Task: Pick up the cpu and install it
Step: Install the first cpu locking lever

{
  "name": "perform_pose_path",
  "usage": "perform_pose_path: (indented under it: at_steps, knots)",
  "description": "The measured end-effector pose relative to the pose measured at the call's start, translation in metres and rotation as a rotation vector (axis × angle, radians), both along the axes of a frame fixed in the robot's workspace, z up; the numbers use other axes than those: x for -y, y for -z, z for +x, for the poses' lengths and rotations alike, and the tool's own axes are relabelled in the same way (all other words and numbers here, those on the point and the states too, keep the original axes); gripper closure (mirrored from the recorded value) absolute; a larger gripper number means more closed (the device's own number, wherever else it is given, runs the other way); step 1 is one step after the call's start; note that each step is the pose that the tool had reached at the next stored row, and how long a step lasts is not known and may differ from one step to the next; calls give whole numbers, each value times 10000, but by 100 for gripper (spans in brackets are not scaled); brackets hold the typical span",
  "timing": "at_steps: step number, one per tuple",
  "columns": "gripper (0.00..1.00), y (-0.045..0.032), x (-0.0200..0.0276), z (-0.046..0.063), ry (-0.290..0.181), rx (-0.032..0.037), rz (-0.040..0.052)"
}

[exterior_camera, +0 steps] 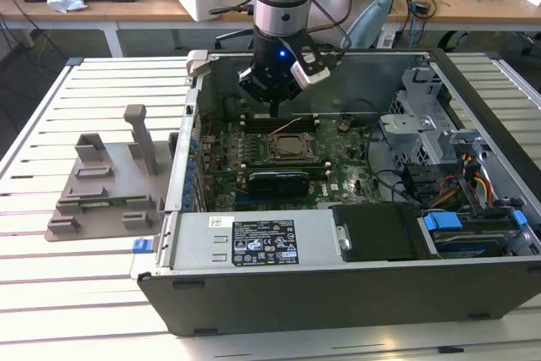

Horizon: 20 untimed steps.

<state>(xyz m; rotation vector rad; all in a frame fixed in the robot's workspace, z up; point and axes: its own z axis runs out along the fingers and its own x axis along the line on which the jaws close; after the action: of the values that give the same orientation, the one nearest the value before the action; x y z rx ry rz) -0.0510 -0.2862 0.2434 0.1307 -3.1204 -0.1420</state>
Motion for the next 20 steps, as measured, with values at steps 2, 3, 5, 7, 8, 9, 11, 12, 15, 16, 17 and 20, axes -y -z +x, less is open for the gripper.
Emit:
perform_pose_path:
  at_steps: [2,3,5,7,8,9,11,12,15,16,17,20]
  knots:
    - [89,39,0,5,-2,0,8]
    - [89,62,0,11,-1,-3,7]
    - [89,121,0,40,-2,-12,6]
    - [89,157,0,65,-1,-17,7]
    - [89,171,0,76,-1,-20,7]
    - [89,195,0,94,-1,-22,8]
    - [89,217,0,113,-2,-25,7]
    - [89,234,0,126,-3,-26,8]
    - [89,270,0,168,-2,-29,6]
    - [89,281,0,181,-2,-29,6]
    - [89,291,0,194,-2,-28,7]
    - [89,310,0,227,-2,-28,7]
